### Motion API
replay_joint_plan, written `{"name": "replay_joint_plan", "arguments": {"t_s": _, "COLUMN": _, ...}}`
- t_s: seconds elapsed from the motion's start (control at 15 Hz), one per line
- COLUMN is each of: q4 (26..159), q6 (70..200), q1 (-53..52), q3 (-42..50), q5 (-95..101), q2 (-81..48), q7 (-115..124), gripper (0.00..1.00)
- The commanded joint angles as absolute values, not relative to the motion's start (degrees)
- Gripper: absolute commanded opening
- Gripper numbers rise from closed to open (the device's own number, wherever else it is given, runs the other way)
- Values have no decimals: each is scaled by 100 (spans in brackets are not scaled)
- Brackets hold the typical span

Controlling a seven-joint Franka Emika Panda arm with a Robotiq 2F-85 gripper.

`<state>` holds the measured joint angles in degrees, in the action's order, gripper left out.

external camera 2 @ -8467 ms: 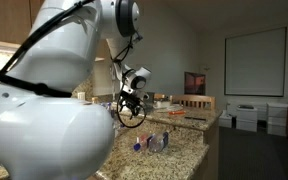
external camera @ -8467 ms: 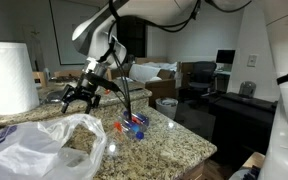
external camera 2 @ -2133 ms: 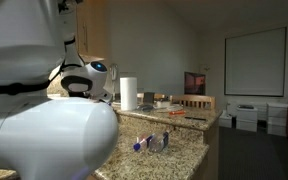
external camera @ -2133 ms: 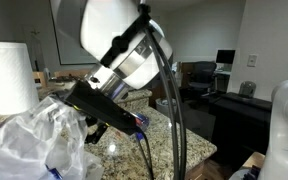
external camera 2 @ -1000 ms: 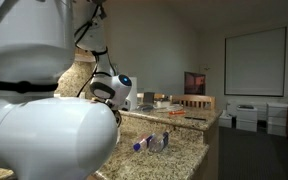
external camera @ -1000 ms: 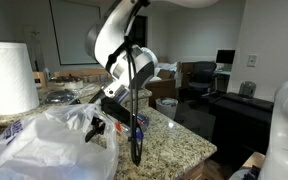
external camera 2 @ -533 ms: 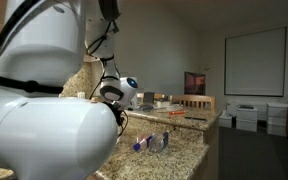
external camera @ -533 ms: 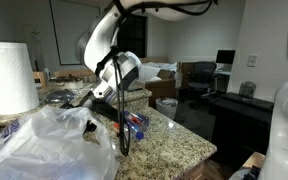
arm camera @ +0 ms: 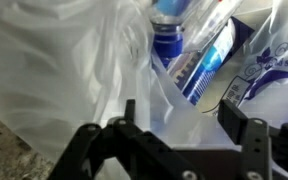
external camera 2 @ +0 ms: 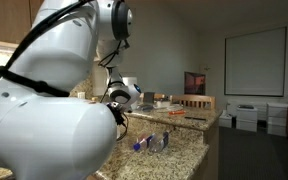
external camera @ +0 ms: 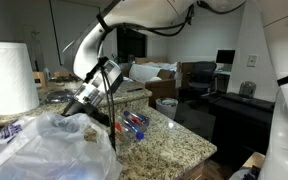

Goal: Put the plastic bottles in the plastic bag

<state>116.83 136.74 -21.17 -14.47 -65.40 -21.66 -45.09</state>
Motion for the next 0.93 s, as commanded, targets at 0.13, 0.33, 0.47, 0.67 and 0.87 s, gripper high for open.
{"name": "replay_joint_plan", "arguments": {"t_s": 0.13, "q4": 11380, "q6": 13683, "q1": -1982, "q3": -1530, "q5": -5776, "q2": -2450, "q7": -4270, "gripper": 41}}
{"name": "replay_joint_plan", "arguments": {"t_s": 0.33, "q4": 11306, "q6": 13804, "q1": -1958, "q3": -1559, "q5": -5604, "q2": -2532, "q7": -4223, "gripper": 20}}
{"name": "replay_joint_plan", "arguments": {"t_s": 0.47, "q4": 11277, "q6": 13926, "q1": -1935, "q3": -1577, "q5": -5624, "q2": -2548, "q7": -4216, "gripper": 7}}
{"name": "replay_joint_plan", "arguments": {"t_s": 0.67, "q4": 11203, "q6": 14050, "q1": -1911, "q3": -1589, "q5": -5642, "q2": -2610, "q7": -4209, "gripper": 0}}
{"name": "replay_joint_plan", "arguments": {"t_s": 0.87, "q4": 11247, "q6": 14213, "q1": -1907, "q3": -1583, "q5": -5623, "q2": -2547, "q7": -4140, "gripper": 1}}
